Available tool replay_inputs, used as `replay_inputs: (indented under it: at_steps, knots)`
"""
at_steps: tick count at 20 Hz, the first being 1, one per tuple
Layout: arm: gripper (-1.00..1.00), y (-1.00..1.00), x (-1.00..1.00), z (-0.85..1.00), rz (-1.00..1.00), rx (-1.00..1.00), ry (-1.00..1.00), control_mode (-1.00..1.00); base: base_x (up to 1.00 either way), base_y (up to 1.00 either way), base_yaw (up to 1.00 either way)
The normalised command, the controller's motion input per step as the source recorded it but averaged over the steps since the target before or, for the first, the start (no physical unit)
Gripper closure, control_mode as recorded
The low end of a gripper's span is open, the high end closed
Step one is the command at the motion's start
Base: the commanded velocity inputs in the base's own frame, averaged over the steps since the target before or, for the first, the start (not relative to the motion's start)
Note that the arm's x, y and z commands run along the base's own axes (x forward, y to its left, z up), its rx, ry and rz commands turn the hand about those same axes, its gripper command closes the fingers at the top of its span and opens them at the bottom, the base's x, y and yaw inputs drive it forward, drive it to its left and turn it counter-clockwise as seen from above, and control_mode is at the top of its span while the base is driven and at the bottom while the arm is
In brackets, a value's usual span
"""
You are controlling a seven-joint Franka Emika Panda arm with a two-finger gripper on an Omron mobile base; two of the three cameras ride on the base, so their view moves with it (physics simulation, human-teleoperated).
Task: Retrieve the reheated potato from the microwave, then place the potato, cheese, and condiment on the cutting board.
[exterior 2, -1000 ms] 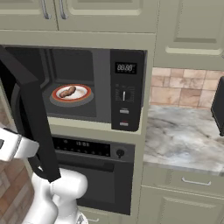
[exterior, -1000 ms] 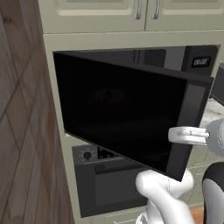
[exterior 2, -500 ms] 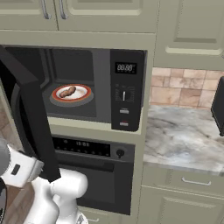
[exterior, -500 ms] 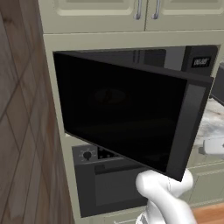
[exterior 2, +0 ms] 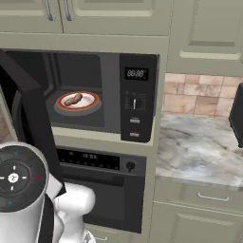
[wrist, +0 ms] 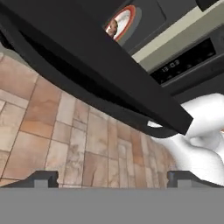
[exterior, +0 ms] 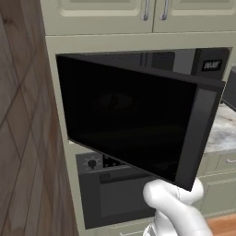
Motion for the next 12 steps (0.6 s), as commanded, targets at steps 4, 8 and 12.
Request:
replay_inputs:
  at_steps: [4, 8, 12]
  knots:
    - [-1.0, -0.15, -0.04, 0.1, 0.0, 0.21, 0.34, -1.0, 0.0, 0.0, 0.0]
    - [-1.0, -0.26, 0.12, 0.0, 0.0, 0.2, 0.29, -1.0, 0.0, 0.0, 0.0]
    - [-1.0, -0.11, 0.41, -0.11, 0.15, 0.29, 0.07, -1.0, 0.0, 0.0, 0.0]
